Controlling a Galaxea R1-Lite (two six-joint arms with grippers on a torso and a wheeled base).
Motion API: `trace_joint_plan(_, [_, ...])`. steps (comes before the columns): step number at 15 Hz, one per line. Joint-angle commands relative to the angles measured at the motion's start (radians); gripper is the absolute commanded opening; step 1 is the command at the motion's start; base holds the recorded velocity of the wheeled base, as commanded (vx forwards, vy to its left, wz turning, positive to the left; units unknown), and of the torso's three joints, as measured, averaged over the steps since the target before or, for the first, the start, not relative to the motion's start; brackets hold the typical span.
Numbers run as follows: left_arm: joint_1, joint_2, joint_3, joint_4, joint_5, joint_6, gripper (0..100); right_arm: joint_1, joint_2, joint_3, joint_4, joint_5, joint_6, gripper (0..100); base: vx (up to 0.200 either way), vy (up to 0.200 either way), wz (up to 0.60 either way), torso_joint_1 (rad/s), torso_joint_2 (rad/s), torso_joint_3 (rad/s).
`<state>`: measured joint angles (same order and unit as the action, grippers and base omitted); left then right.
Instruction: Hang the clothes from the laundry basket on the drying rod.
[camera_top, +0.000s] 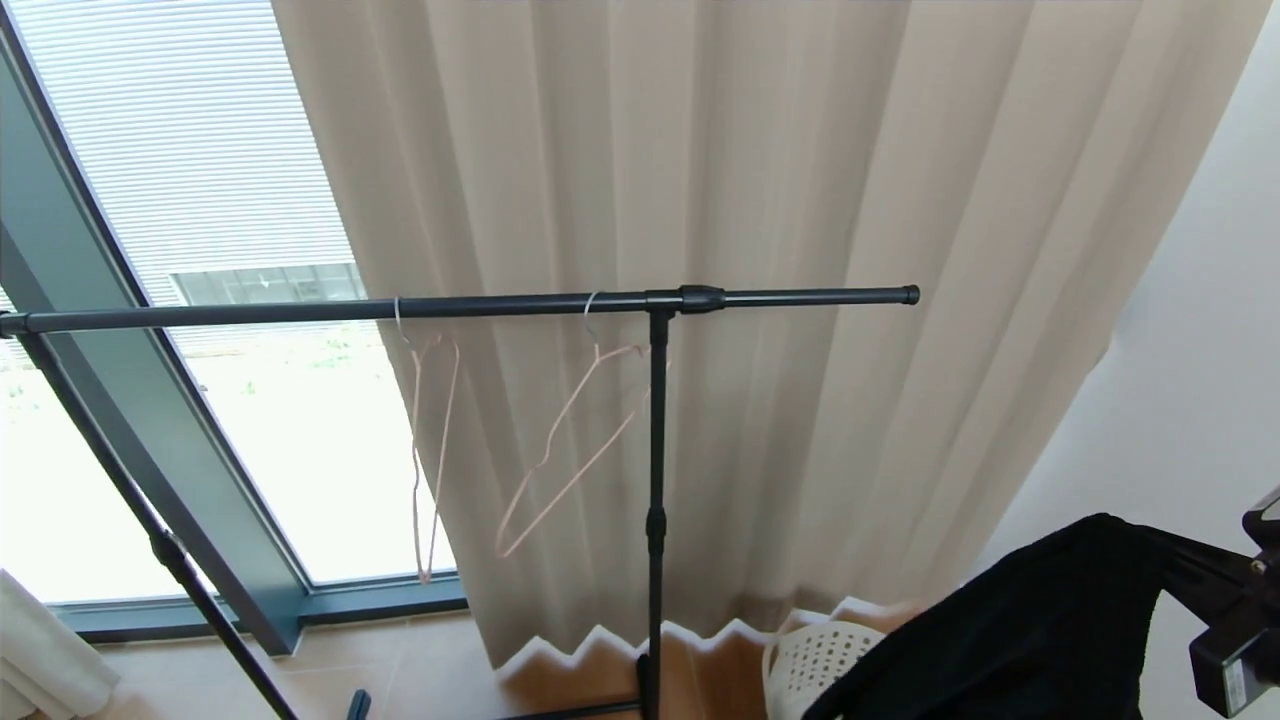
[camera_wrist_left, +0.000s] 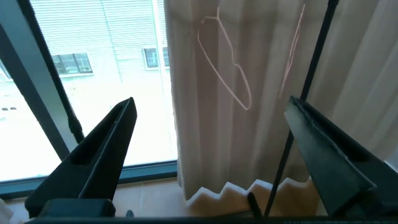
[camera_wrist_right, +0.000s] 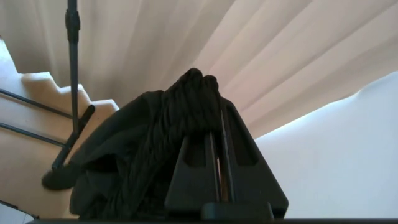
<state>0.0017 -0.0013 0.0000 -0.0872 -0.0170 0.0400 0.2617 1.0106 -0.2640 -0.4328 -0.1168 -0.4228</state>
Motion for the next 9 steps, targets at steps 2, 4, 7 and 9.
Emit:
trace_joint_plan(2, [0.000, 0.001, 0.000, 0.000, 0.000, 0.000, 100, 0.001, -0.014, 0.002, 0.002, 0.000, -0.001, 0, 0.000, 0.200, 0.00, 0.007, 0.00, 0.005])
trace_joint_plan(4, [0.000, 0.001, 0.000, 0.000, 0.000, -0.002, 100, 0.001, -0.014, 0.003, 0.002, 0.000, -0.001, 0, 0.000, 0.200, 0.00, 0.000, 0.01, 0.000])
trace_joint_plan(7, [0.000, 0.001, 0.000, 0.000, 0.002, -0.005, 100, 0.001, -0.009, 0.006, 0.002, 0.000, -0.001, 0, -0.133, 0.200, 0.00, 0.004, 0.00, 0.004])
trace_joint_plan(9, [0.000, 0.001, 0.000, 0.000, 0.000, -0.005, 100, 0.001, -0.010, 0.006, 0.002, 0.000, -0.001, 0, -0.200, 0.000, 0.00, 0.017, 0.01, 0.002])
